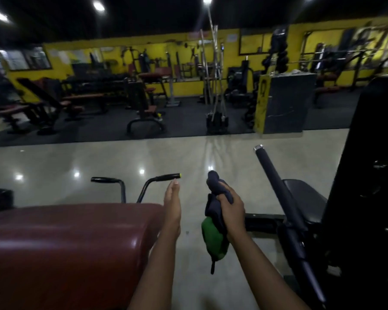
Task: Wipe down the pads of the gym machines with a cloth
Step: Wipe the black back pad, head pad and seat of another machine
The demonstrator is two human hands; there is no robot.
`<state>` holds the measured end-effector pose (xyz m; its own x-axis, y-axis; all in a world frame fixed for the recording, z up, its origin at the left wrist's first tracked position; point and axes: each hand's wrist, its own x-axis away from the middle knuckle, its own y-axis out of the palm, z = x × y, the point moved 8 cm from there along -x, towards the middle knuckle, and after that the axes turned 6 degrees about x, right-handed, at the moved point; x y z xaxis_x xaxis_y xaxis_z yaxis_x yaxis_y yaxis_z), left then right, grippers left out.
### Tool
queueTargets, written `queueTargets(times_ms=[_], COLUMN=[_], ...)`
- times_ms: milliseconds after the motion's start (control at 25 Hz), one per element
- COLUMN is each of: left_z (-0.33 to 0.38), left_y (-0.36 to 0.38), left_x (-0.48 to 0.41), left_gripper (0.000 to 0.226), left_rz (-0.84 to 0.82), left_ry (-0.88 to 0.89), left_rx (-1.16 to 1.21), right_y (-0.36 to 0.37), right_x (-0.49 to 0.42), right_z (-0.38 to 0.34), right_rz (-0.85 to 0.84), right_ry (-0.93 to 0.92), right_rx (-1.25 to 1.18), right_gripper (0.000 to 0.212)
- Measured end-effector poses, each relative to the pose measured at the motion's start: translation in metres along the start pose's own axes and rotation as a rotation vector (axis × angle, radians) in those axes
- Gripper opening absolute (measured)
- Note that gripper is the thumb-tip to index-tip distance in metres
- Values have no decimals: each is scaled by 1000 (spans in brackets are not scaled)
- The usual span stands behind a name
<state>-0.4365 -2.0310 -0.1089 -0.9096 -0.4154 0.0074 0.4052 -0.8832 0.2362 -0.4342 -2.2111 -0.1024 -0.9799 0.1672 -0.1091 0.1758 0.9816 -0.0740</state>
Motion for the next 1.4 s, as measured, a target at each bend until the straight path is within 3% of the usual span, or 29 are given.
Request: queueTargets(times_ms=[280, 480, 720, 1040, 1400], left_z=[-20, -53, -89, -113, -165], left_y=[31, 49, 127, 293, 563], left_x=[-165, -257, -422, -618, -818], left_gripper=[50, 47, 49, 52, 52], left_rz=[-19, 57, -29, -297, -570], left_ry=[-51, -74, -139, -238, -237], left_rx=[-31, 16, 40, -12, -56], right_y=[36, 65, 100, 72, -31], right_x=[-151, -255, -422, -638, -907], right_z=[0, 25, 68, 83, 126], right_rz=[26, 10, 65, 225, 524], right_ry=[36, 19, -6, 42, 52], right_rx=[-11, -87, -51, -51, -119], right_gripper=[38, 36, 36, 30, 30])
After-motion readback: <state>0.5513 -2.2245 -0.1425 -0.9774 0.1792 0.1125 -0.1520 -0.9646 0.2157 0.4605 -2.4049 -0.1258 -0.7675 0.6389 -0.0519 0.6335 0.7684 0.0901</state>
